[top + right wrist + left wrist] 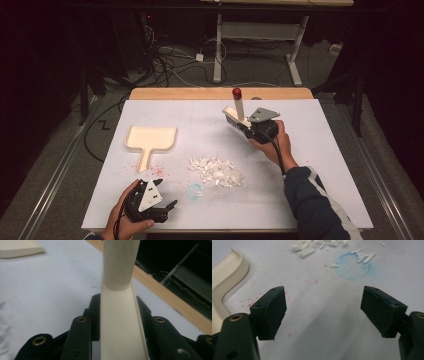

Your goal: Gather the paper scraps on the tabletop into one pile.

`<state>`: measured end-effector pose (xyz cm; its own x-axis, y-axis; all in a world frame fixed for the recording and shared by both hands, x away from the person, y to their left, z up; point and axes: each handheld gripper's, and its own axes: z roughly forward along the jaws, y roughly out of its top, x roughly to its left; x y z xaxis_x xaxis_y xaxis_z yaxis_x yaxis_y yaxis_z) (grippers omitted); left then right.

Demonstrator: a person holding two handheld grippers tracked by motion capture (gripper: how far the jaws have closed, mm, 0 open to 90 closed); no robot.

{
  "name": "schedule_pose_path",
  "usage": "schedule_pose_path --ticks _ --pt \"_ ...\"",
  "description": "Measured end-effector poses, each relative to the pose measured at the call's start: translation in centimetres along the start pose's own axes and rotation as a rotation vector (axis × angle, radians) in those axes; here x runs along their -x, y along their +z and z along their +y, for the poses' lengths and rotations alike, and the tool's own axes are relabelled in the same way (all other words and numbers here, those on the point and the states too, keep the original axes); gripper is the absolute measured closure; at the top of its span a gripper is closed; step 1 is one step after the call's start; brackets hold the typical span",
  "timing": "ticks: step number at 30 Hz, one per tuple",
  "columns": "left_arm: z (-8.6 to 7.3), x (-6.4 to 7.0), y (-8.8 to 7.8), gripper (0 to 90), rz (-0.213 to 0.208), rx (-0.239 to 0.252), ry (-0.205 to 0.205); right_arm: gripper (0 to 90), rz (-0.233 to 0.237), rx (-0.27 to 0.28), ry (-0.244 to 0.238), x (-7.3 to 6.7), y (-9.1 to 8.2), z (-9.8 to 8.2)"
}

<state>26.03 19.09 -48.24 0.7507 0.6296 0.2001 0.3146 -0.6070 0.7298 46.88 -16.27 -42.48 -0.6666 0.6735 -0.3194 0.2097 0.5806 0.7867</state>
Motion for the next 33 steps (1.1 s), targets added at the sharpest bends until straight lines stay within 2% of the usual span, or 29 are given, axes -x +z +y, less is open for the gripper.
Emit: schedule_pose_path --ticks 1,2,4,6,9,10,13,16,18,19,21,23,26,29,31,33 --pt "0.0 0.0 0.0 19.6 -0.002 -0.001 -0.002 67.9 -0.025 0.000 -0.017 -0.1 0.7 0.3" --pt "-0.1 0.0 0.0 19.6 -0.003 -0.003 0.000 67.9 -0.033 0.002 -0.012 -0.1 1.4 0.5" --pt "-0.2 0.0 -0.1 19.6 -0.011 -0.001 -0.011 67.9 -0.028 0.004 0.011 -0.3 2.8 1.1" --pt "-0.3 0.0 -0.2 19.6 -0.012 0.004 -0.016 67.9 -0.020 -0.018 -0.012 -0.7 4.1 1.5" --pt "-0.4 -0.1 -0.4 19.6 -0.007 0.013 -0.012 67.9 0.015 -0.027 -0.011 -1.3 5.5 1.6" --pt "-0.4 -0.1 -0.4 19.6 -0.013 0.010 -0.018 67.9 0.030 -0.024 -0.006 -1.6 5.6 1.7" --pt "-0.5 -0.1 -0.4 19.6 -0.016 0.008 -0.019 67.8 0.096 -0.034 -0.032 -2.2 5.6 1.7" --pt "-0.4 0.0 -0.5 19.6 -0.017 0.009 -0.015 67.9 0.200 0.002 -0.045 -2.4 4.6 1.6" --pt "-0.4 0.0 -0.4 19.6 -0.020 0.006 -0.011 67.9 0.310 0.019 -0.063 -2.6 3.7 1.5" --pt "-0.3 0.1 -0.4 19.6 -0.014 0.007 -0.002 67.9 0.350 0.021 -0.080 -2.7 3.5 1.4" --pt "-0.2 0.1 -0.4 19.5 -0.011 0.006 0.002 67.7 0.394 0.005 -0.143 -3.7 2.3 1.3" --pt "-0.3 0.2 -0.3 19.1 -0.017 -0.001 -0.004 67.8 0.471 0.011 -0.174 -4.3 1.1 1.1" --pt "-0.3 0.2 -0.3 19.1 -0.018 -0.002 -0.008 67.8 0.552 0.021 -0.205 -4.9 -0.8 0.8" --pt "-0.2 0.3 -0.3 19.1 -0.016 -0.002 -0.004 67.8 0.556 0.037 -0.220 -5.0 -2.3 0.6" --pt "-0.1 0.3 -0.3 19.2 -0.015 -0.002 -0.001 67.8 0.510 0.049 -0.194 -4.9 -2.9 0.6" --pt "-0.1 0.3 -0.3 19.2 -0.016 -0.005 0.003 67.8 0.480 0.070 -0.148 -4.6 -3.6 0.6"
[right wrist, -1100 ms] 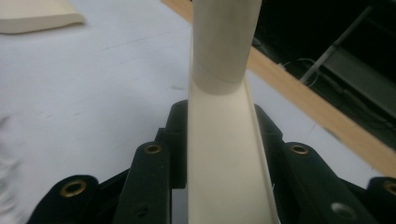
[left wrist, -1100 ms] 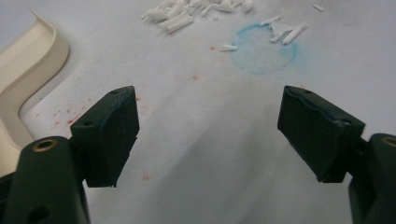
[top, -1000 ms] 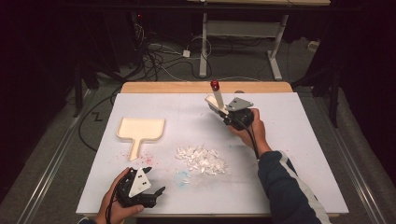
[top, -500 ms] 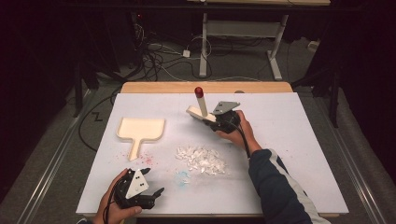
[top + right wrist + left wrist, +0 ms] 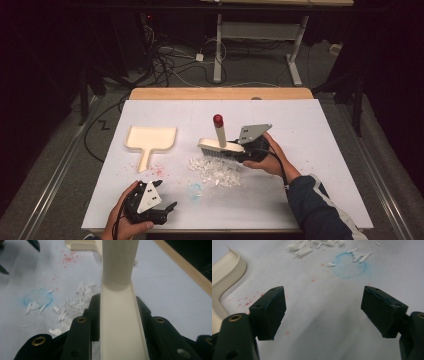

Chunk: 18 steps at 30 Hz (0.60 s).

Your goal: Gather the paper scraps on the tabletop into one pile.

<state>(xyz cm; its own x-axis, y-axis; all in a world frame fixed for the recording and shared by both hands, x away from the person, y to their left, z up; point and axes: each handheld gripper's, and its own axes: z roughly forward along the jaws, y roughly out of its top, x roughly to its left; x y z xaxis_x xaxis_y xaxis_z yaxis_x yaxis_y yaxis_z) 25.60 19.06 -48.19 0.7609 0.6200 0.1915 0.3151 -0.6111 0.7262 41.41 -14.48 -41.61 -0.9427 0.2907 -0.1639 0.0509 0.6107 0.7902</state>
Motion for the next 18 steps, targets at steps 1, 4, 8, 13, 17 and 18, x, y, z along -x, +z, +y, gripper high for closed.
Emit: schedule_pose_path --ticks 1,4,8,13,17,18 --pt "0.0 0.0 0.0 19.1 0.000 0.000 0.001 67.8 -0.025 0.009 0.028 -0.1 -0.3 0.0" --pt "-0.1 0.0 0.0 19.1 -0.002 -0.005 0.003 67.8 -0.095 0.012 0.086 -0.7 -1.6 0.0" --pt "0.0 0.1 -0.1 19.2 0.011 0.006 0.008 67.9 -0.175 0.005 0.127 -2.0 -4.2 0.0" --pt "0.0 0.2 -0.3 19.2 0.020 0.006 0.014 67.9 -0.224 -0.018 0.150 -4.2 -8.0 -1.2" --pt "0.0 0.2 -0.4 19.2 0.029 0.005 0.016 67.9 -0.247 -0.079 0.168 -5.9 -10.4 -3.5" --pt "0.1 0.2 -0.4 19.2 0.030 0.004 0.017 67.9 -0.258 -0.095 0.164 -6.3 -10.8 -4.0"
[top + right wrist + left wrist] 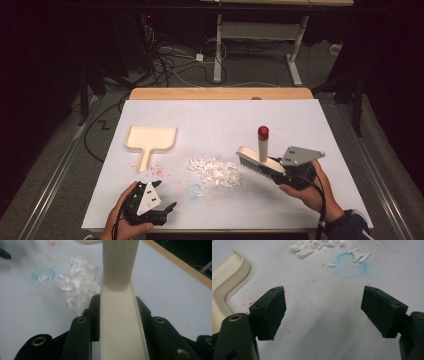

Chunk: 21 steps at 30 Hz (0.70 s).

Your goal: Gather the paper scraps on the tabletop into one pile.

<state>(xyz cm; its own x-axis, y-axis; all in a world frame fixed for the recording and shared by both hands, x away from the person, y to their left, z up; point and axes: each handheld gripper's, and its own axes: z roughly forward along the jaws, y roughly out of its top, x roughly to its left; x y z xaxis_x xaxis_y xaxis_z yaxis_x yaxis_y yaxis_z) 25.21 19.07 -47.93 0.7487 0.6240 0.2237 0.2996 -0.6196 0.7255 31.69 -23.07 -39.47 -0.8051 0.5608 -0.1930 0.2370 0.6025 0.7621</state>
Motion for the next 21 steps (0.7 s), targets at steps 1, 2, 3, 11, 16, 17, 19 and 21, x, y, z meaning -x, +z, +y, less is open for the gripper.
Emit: schedule_pose_path --ticks 1,2,3,11,16,17,19,21 --pt "0.0 0.1 0.0 19.2 0.005 0.003 0.001 67.9 -0.004 -0.019 -0.005 -0.2 -0.4 -0.6" --pt "0.1 0.1 -0.1 19.2 0.006 0.008 0.003 67.9 -0.009 -0.032 -0.009 -0.4 -0.6 -1.1" --pt "0.2 0.1 -0.1 19.1 0.007 0.013 0.004 67.9 -0.013 -0.038 -0.006 -0.6 -0.8 -1.6" --pt "0.4 0.2 0.2 19.2 -0.008 0.009 0.009 67.9 0.046 -0.062 0.011 -3.5 0.9 -1.9" --pt "0.5 0.0 0.3 19.1 -0.006 0.020 -0.001 68.0 0.079 -0.043 0.002 -4.5 3.4 -0.1" --pt "0.5 0.0 0.3 19.1 -0.004 0.019 -0.001 67.9 0.082 -0.048 -0.008 -4.6 3.8 0.2" --pt "0.5 -0.1 0.3 19.1 -0.002 0.024 0.007 67.9 0.077 -0.039 -0.029 -4.8 4.3 0.7" --pt "0.5 0.0 0.3 19.1 -0.001 0.020 0.012 67.9 0.085 -0.029 -0.035 -4.6 4.3 0.9"
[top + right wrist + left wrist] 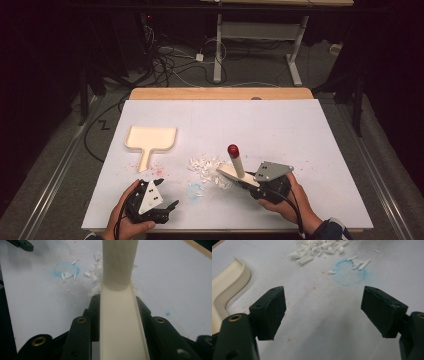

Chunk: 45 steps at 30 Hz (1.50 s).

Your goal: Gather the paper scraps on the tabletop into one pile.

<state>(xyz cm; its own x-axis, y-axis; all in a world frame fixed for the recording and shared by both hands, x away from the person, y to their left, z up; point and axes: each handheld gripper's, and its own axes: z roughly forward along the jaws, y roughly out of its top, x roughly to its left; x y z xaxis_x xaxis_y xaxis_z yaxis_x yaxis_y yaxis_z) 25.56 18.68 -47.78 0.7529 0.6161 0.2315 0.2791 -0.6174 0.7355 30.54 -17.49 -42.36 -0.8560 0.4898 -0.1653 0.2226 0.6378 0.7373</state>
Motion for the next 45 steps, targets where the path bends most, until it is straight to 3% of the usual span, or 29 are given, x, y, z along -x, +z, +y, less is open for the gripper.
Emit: schedule_pose_path --ticks 3,8,12,17,22,24,27,30,33,37,42,45 --pt "-0.1 -0.1 -0.1 19.1 0.006 -0.004 -0.003 67.9 -0.001 0.031 0.024 0.3 -1.1 0.0" --pt "-0.5 -0.4 -0.6 18.7 0.031 -0.002 -0.030 67.9 -0.033 0.147 0.008 0.5 -2.9 0.7" --pt "-0.7 -0.8 -1.0 18.5 0.055 0.012 -0.054 67.9 0.001 0.190 -0.020 -0.3 -2.6 1.4" --pt "-0.8 -0.9 -1.3 17.5 0.081 0.023 -0.064 67.9 0.114 0.232 -0.030 -2.0 -1.0 2.6" --pt "-1.4 -1.3 -2.0 17.4 0.123 0.032 -0.078 67.9 0.231 0.243 -0.024 -3.6 1.8 3.2" --pt "-1.7 -1.7 -2.5 17.4 0.132 0.063 -0.099 67.9 0.281 0.250 -0.008 -4.1 2.9 3.3" --pt "-2.0 -2.0 -2.7 17.4 0.135 0.060 -0.128 67.9 0.333 0.224 -0.001 -4.8 4.5 3.3" --pt "-1.9 -1.9 -2.4 17.4 0.127 0.052 -0.106 67.9 0.345 0.186 -0.020 -5.4 5.6 3.2" --pt "-1.8 -1.8 -2.2 17.4 0.117 0.054 -0.097 67.9 0.337 0.181 -0.014 -5.0 6.2 2.9" --pt "-1.6 -1.5 -1.7 17.4 0.107 0.036 -0.077 67.8 0.273 0.171 -0.050 -3.9 6.5 3.0" --pt "-1.4 -1.3 -1.4 17.4 0.098 0.031 -0.080 67.9 0.206 0.154 -0.045 -2.5 6.4 3.2" --pt "-1.2 -1.1 -1.2 17.4 0.094 0.027 -0.069 68.0 0.177 0.176 -0.033 -1.6 5.8 3.2"
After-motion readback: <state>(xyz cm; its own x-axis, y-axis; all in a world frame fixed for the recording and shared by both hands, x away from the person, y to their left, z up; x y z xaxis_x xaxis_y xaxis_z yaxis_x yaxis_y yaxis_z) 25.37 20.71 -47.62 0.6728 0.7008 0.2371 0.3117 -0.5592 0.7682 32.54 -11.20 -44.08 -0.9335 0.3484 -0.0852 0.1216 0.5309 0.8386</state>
